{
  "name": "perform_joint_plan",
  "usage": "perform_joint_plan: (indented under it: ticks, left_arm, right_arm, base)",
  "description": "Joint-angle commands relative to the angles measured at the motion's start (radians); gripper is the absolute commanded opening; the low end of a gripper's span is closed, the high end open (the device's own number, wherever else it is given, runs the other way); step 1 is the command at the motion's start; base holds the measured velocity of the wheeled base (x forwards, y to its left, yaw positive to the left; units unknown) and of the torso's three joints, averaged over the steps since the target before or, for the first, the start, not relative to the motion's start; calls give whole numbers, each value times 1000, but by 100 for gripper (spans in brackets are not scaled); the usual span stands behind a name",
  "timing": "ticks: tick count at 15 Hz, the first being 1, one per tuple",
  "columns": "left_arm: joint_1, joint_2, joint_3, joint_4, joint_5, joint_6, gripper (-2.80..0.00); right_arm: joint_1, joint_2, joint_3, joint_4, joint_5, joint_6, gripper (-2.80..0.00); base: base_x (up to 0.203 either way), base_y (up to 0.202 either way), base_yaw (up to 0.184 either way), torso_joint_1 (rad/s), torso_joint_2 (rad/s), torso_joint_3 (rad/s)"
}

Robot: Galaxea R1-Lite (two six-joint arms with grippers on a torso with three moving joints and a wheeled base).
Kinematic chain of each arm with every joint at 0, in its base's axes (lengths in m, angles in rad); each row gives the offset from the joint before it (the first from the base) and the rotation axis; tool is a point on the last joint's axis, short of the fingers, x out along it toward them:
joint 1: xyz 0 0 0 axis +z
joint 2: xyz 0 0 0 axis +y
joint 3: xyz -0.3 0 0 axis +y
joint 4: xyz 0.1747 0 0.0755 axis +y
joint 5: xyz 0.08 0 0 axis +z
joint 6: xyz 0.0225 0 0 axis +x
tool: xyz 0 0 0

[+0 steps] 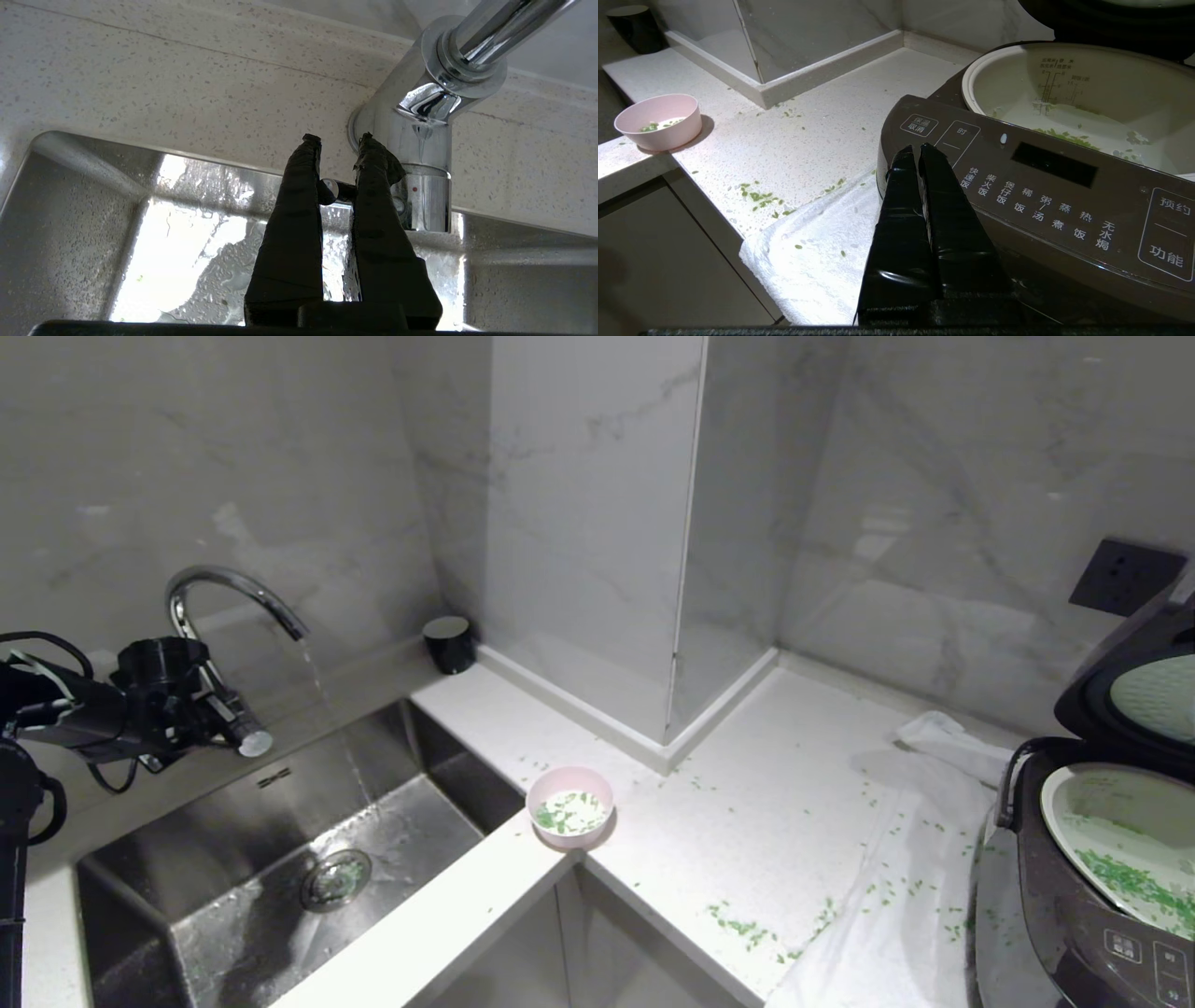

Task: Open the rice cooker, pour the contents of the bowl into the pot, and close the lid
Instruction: Turn on the tap

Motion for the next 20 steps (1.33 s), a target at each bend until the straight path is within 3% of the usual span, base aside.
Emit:
perform_joint_plan:
  ticks: [1, 2, 3, 14, 20]
  left_arm:
    - [1, 7, -4, -3, 3, -2, -280]
    - [0, 5, -2, -3, 3, -4, -280]
    - [-1, 4, -3, -3, 2, -3, 0]
    - [0, -15, 8, -5, 0, -9, 0]
    - [-5, -157, 180, -3, -8, -22, 0]
  right_arm:
    - [0, 0, 0, 0, -1, 0, -280]
    - [0, 0, 0, 0, 1, -1, -280]
    - [0, 0, 0, 0, -1, 0, -280]
    - [0, 0, 0, 0, -1, 0, -280]
    - [0, 0, 0, 0, 1, 0, -280]
  base:
    - [0, 0, 0, 0, 0, 0]
    - [0, 0, 0, 0, 0, 0]
    - [0, 0, 0, 0, 0, 0]
    - [0, 0, 0, 0, 0, 0]
    - [0, 0, 0, 0, 0, 0]
